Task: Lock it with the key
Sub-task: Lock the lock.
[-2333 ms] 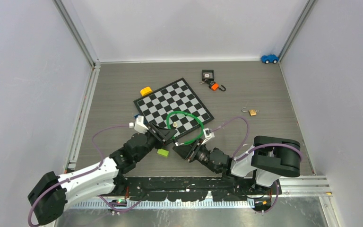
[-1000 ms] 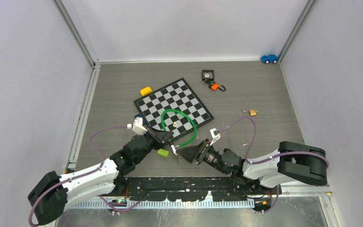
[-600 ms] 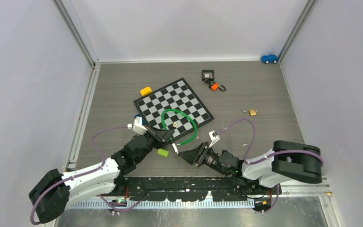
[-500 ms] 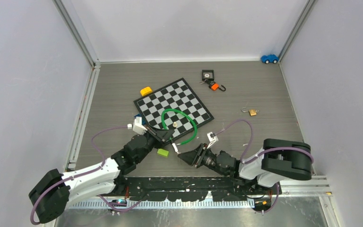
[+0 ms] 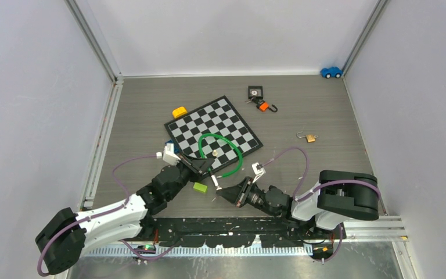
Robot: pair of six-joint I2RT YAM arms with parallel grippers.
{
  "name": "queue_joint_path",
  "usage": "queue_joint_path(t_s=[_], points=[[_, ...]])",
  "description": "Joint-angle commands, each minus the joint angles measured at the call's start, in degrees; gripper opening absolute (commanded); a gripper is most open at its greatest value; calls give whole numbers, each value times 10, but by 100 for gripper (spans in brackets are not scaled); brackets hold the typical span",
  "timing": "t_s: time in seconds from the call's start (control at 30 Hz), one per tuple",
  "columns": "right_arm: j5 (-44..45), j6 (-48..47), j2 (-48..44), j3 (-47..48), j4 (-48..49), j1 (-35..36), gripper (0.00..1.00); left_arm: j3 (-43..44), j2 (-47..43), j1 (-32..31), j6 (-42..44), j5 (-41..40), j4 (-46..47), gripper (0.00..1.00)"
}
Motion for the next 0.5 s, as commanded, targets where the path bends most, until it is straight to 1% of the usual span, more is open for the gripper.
queue_joint_path(t_s=[0.0, 0.03, 0.07, 0.23, 0.3, 0.37, 0.47], points=[[5, -14, -12, 6, 35, 3, 4, 4, -4, 2, -6, -12, 64, 0], [3, -14, -9, 8, 35, 3, 1, 4, -3, 2, -6, -12, 63, 0], [2, -16, -5, 10, 36, 3, 0, 4, -2, 2, -6, -12, 63, 0], [13, -39, 21, 22, 32, 3, 1, 12, -3, 2, -2, -12, 39, 0], [19, -48, 20, 30, 16, 3, 1, 15, -9, 2, 0, -13, 26, 0], [22, -53, 5, 42, -25, 3, 0, 18, -19, 2, 4, -18, 7, 0], [30, -70, -41, 64, -131, 4, 1, 21, -36, 2, 10, -28, -26, 0]])
